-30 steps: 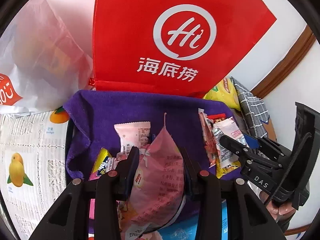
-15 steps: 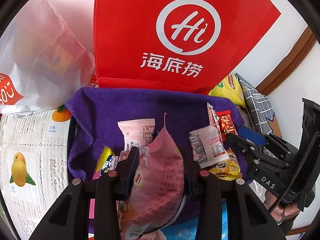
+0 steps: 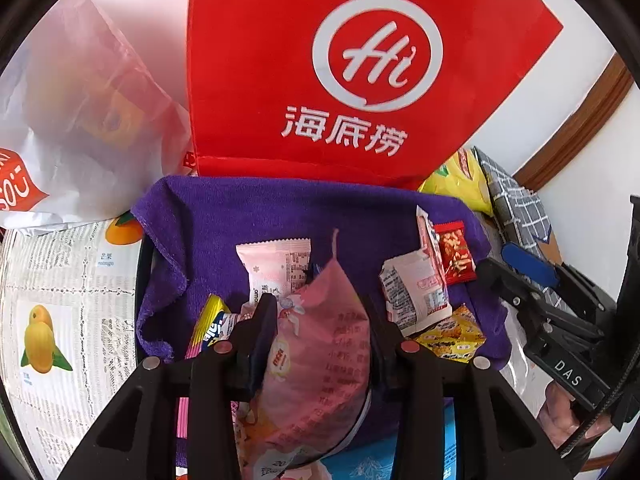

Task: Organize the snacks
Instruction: 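Open both grippers to drop the white sachet and pink bag onto the towel, then grasp the green snack bag on the sheet with the right gripper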

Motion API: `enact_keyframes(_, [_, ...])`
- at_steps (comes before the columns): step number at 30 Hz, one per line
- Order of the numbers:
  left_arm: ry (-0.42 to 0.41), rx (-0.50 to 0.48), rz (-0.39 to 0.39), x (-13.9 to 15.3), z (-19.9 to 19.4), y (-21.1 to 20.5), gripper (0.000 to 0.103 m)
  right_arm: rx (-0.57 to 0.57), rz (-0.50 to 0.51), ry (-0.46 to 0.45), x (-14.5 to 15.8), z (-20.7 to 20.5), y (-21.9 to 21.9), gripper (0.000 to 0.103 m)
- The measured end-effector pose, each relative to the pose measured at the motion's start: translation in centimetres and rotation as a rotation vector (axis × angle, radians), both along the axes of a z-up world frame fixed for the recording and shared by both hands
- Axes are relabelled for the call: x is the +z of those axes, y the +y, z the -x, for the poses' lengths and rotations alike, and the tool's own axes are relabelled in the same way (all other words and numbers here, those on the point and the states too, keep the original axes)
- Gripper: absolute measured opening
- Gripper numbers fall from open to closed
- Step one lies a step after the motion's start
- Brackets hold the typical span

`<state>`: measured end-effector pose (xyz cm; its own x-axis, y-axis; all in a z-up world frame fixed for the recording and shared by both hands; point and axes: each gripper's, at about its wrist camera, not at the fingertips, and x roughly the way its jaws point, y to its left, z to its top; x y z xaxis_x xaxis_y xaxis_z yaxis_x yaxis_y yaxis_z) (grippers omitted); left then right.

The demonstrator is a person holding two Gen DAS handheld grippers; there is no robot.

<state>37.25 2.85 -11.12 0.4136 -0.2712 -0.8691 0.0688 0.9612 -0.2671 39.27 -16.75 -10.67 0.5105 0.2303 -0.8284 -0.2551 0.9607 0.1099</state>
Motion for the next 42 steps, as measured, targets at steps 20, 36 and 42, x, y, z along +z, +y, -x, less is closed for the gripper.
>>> enact_keyframes(20, [-0.099, -0.028, -0.031, 4.9, 2.0, 0.0, 0.064, -0.060, 0.030, -0.092, 3.5, 4.6, 0.8, 0.065])
enact_keyframes(36, [-0.141, -0.087, -0.006, 7.0, 3.8, -1.0, 0.064, -0.208, 0.063, 0.011, 2.8, 10.6, -2.0, 0.062])
enact_keyframes(42, [-0.170, -0.066, -0.026, 8.3, 6.7, -0.3, 0.065, -0.188, 0.053, -0.005, 3.6, 14.1, -2.5, 0.062])
